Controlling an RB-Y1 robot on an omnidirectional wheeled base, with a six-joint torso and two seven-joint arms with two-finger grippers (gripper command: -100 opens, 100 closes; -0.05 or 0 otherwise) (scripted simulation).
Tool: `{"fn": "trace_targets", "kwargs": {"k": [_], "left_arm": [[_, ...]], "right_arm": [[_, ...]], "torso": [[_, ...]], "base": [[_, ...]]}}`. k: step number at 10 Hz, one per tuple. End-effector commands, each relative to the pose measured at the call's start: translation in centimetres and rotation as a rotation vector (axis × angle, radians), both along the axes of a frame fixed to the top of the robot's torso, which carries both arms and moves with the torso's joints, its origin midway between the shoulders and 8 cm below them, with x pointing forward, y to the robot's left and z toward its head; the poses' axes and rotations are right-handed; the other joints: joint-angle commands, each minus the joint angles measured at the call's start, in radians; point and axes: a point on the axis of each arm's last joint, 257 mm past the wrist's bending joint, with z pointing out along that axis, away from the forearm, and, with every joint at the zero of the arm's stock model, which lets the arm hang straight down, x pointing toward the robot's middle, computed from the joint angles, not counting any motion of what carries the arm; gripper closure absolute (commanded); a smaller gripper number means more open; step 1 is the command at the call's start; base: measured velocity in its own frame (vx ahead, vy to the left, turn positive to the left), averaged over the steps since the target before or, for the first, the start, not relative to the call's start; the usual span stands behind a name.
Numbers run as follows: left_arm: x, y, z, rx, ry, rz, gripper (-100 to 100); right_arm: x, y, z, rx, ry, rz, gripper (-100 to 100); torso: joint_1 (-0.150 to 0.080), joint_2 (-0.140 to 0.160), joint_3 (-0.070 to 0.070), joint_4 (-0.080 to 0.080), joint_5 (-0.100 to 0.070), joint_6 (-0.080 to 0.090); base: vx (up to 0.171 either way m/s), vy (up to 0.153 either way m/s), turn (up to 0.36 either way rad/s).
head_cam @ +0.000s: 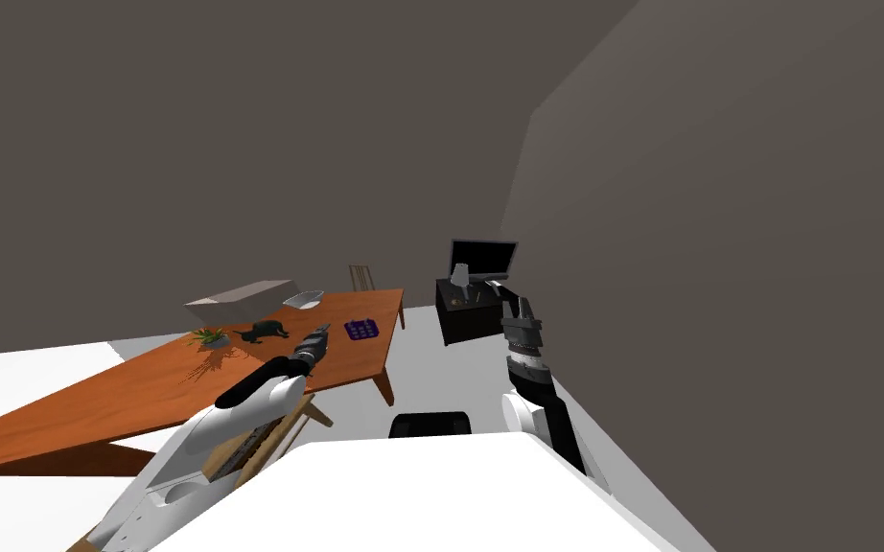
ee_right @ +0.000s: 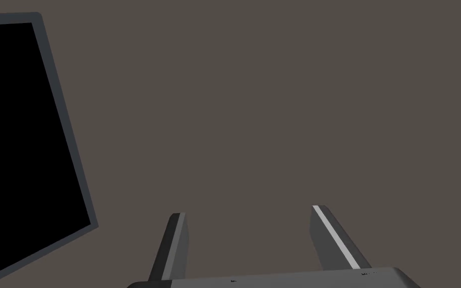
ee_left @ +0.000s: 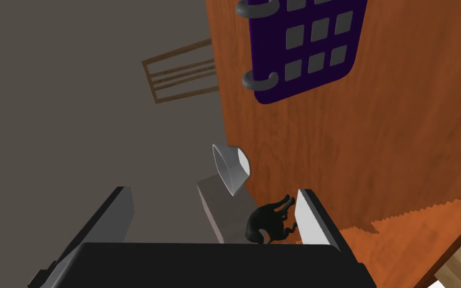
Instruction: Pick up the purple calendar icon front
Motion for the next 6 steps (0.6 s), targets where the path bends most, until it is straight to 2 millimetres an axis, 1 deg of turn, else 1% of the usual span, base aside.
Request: {"fn": "trace_targets", "kwargs": {"k": [1, 2, 4, 6], "left_arm": [[0.0, 0.3, -0.8, -0.011, 0.030, 0.005, -100], [-0.3, 0.7, -1.8, -0.025, 0.064, 0.012, -100], [-1.0, 1.2, -3.8, -0.055, 0.131, 0.022, -100], [-1.7, 1.6, -5.5, -0.085, 0.191, 0.028, -100]], "right_arm": [[0.0, 0.0, 0.0, 0.000, 0.000, 0.000, 0], [0.0, 0.0, 0.0, 0.000, 0.000, 0.000, 0], [0.0, 0.0, 0.0, 0.000, 0.000, 0.000, 0], [0.0, 0.0, 0.0, 0.000, 0.000, 0.000, 0]], "torso": [[0.000, 0.000, 0.000, 0.000, 0.000, 0.000], [0.001, 0.000, 0.000, 0.000, 0.000, -0.001], [0.002, 0.000, 0.000, 0.000, 0.000, 0.000], [0.003, -0.001, -0.001, 0.000, 0.001, 0.000]], "base": [[0.082, -0.003, -0.058], [0.080, -0.006, -0.108], [0.104, 0.019, -0.208], [0.108, 0.047, -0.211]]}}
